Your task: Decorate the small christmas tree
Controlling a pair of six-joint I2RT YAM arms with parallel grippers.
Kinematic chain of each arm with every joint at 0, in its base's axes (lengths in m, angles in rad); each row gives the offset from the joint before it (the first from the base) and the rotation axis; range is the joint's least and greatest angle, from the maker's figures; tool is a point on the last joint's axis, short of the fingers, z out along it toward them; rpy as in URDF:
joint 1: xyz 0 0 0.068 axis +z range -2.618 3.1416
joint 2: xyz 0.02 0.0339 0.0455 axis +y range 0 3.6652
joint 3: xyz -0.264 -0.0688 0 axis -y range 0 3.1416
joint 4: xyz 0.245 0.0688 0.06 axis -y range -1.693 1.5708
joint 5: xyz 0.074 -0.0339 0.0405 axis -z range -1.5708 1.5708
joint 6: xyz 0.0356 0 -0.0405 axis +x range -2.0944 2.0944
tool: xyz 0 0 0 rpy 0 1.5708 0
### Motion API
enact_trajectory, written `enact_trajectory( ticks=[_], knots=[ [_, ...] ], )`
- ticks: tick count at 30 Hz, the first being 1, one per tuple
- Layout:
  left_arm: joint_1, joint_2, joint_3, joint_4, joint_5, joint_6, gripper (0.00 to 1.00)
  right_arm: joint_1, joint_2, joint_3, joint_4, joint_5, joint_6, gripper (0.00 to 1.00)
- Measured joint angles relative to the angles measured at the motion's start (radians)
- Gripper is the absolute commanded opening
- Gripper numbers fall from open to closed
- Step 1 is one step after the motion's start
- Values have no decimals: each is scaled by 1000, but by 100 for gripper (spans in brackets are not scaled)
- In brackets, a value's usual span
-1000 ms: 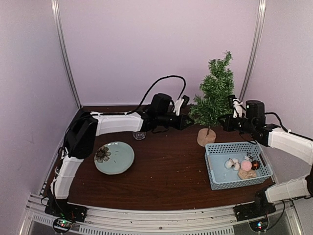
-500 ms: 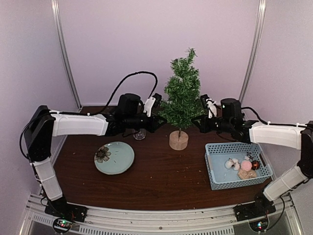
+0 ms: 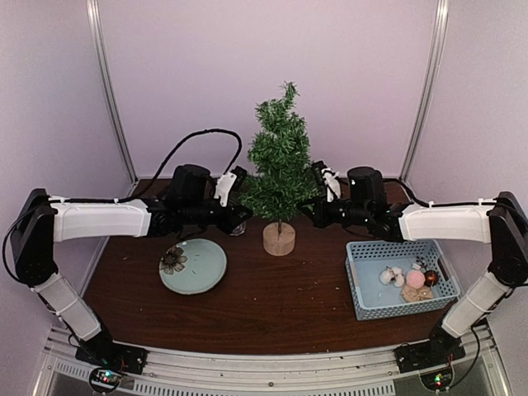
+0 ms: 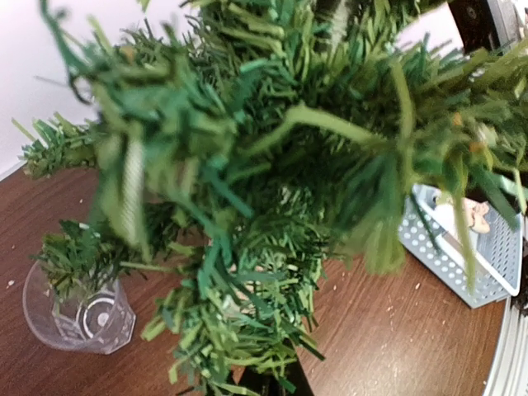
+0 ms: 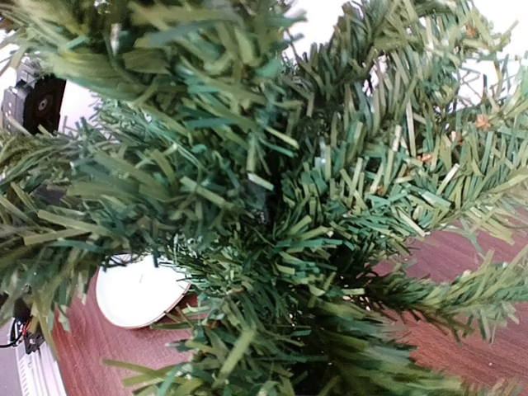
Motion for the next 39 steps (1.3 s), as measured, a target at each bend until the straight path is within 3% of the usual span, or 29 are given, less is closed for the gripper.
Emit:
enact_trajectory(
  ticks=[6, 7, 12, 17, 19, 22, 32, 39],
  knots=[
    [0, -45, -32, -18, -17, 17, 0, 18, 6, 0, 13, 0, 4, 0],
    [0, -49, -32, -19, -20, 17, 1, 18, 6, 0, 13, 0, 4, 5],
    [0, -55, -32, -34, -30, 14, 41, 18, 5, 0, 8, 1, 1, 45],
    [3, -72, -33, -66, -31, 16, 60, 18, -22, 0, -36, 4, -3, 67],
    [3, -93, -38, -72, -30, 15, 74, 16, -53, 0, -72, 3, -6, 78],
    [3, -147, -59, -80, -30, 14, 94, 6, -125, 0, -151, 5, -14, 87],
    [5, -312, -171, -153, -26, -25, 97, -166, -434, 0, -592, 2, -32, 91],
    [5, -372, -199, -236, -50, -60, 98, -303, -552, 11, -971, 33, -70, 75]
  ],
)
